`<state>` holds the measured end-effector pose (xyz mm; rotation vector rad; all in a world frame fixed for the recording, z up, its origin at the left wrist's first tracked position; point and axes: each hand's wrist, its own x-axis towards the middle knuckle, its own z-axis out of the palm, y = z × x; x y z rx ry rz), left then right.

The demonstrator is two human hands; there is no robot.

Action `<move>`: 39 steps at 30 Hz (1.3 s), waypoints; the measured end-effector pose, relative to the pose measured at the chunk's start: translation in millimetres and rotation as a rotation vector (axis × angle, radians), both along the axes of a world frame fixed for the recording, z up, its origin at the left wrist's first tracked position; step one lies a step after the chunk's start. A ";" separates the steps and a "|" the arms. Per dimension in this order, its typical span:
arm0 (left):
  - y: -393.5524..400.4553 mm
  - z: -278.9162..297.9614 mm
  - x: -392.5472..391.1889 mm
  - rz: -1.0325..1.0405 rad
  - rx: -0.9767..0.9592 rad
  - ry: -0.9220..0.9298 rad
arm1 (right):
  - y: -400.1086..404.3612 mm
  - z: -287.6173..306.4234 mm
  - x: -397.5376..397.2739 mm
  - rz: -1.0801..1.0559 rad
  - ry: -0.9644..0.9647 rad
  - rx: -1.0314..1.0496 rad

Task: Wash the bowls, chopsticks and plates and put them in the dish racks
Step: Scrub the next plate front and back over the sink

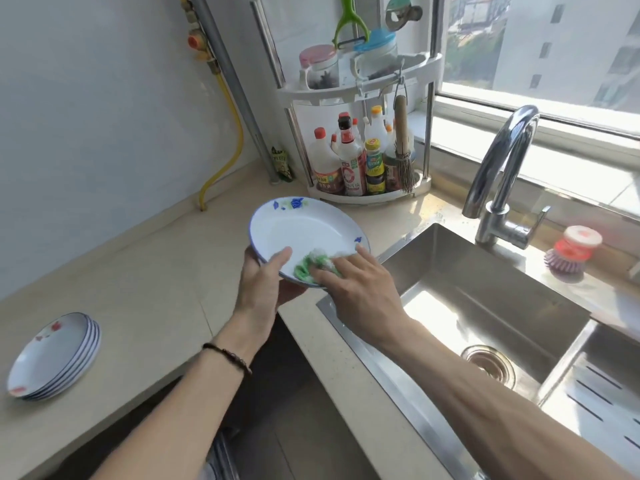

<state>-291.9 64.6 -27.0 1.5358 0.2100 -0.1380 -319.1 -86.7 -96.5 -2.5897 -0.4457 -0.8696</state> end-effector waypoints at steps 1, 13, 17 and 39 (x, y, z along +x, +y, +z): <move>-9.8 -5.1 -8.8 0.030 -0.020 -0.053 | 12.1 4.7 -1.8 -0.020 -0.013 0.062; -2.8 5.3 4.8 0.233 0.012 -0.193 | 10.7 21.0 -24.9 0.370 0.696 0.309; -0.1 8.0 10.5 0.162 0.082 -0.204 | -9.2 16.6 -7.0 0.279 0.760 0.252; 0.9 15.8 21.6 -0.178 0.275 -0.078 | -4.2 17.5 19.6 0.306 0.642 0.045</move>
